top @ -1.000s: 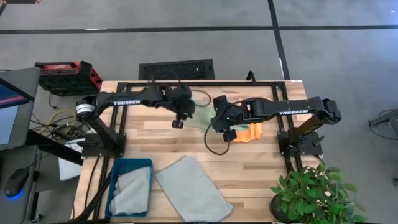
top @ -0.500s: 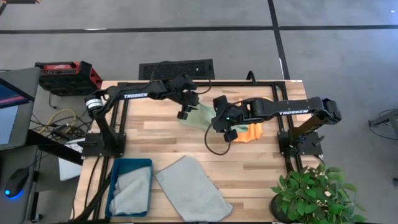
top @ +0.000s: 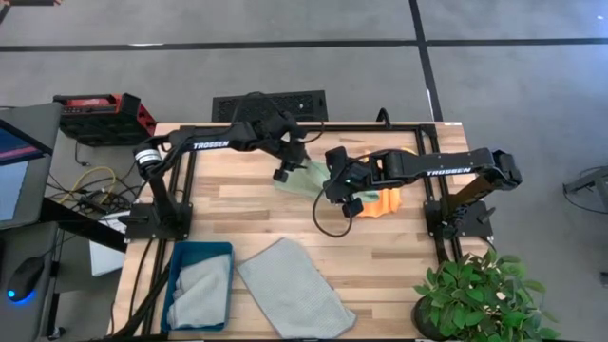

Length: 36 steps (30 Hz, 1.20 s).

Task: Fold microfiber towels
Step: Fold the green microfiber towel

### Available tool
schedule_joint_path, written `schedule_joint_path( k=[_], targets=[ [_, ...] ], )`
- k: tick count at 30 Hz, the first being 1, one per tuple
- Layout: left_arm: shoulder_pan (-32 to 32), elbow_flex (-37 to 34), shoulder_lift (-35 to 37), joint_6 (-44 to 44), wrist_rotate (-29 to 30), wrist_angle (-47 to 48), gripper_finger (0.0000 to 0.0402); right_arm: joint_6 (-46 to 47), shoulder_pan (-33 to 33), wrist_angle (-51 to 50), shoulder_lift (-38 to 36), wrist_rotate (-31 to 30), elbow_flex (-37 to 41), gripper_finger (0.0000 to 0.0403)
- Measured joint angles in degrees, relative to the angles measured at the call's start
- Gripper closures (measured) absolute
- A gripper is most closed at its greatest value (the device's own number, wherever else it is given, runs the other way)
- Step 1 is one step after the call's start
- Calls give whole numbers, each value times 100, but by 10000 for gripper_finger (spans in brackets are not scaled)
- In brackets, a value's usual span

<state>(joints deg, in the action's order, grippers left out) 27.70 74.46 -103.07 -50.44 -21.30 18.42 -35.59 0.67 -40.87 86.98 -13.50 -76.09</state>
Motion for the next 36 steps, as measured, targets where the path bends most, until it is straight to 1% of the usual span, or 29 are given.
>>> schedule_joint_path(
  k=[5,11,14,17,23,27,29,36],
  targets=[
    [-1,-11,-229,-33,-7,111,272,55,0,11,2,3,0,397],
    [-7,-9,-229,-168,-52,561,272,61,-2,-10,0,9,0,397],
    [-7,-9,-229,-240,-47,955,272,61,-12,-19,0,9,0,397],
    [-7,-9,-252,-375,98,1252,272,61,-13,-26,0,9,0,397],
    [-7,-3,-462,-148,210,1498,272,61,-13,-26,0,6,0,397],
    [-49,-4,-668,-43,286,1490,272,61,-13,-28,0,3,0,397],
    [-74,-4,-742,-3,497,1494,272,62,-13,-30,0,1,0,397],
    [-74,-4,-758,82,1512,1730,272,61,-13,-30,0,-2,0,397]
  ],
)
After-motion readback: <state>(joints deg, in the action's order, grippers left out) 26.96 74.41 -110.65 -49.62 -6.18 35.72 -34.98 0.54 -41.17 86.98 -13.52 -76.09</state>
